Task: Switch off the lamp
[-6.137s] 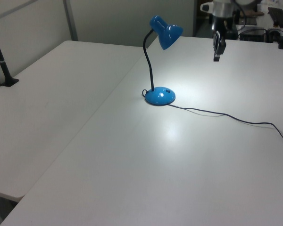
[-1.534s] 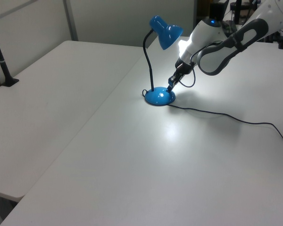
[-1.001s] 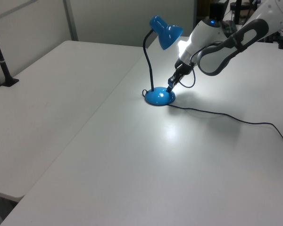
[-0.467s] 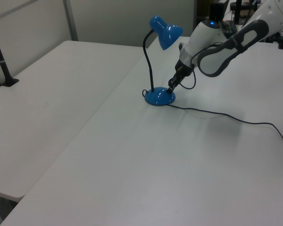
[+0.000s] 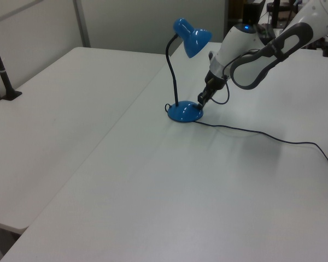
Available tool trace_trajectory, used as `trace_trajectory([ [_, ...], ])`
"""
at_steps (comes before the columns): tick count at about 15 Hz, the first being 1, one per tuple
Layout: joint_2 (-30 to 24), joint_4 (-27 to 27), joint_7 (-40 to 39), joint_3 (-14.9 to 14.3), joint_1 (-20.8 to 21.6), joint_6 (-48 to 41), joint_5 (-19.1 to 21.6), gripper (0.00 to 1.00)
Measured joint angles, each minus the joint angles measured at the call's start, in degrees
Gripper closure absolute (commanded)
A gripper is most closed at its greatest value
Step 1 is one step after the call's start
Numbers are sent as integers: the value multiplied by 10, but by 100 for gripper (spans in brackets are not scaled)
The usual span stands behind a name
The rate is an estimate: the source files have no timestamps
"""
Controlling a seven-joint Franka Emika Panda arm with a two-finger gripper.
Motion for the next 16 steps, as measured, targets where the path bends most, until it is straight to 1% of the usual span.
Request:
trace_trajectory([
  [1,-5,-2,-4,0,0,-44,-3,100],
  [2,-12,-2,-9,0,0,-90,-9,96],
  [4,-38,0,-13,-1,0,-186,-32,72],
  [5,-56,2,-14,-1,-1,-236,-43,50],
  [6,-74,5,-14,-1,-1,-288,-53,20],
  [7,-93,10,-19,-1,-1,-342,-67,0],
  [9,-129,17,-41,-1,1,-432,-90,0],
  [11,-161,21,-53,0,3,-483,-95,0],
  [13,-195,30,-57,1,7,-515,-96,0],
  [16,-236,78,-57,2,20,-570,-96,0],
])
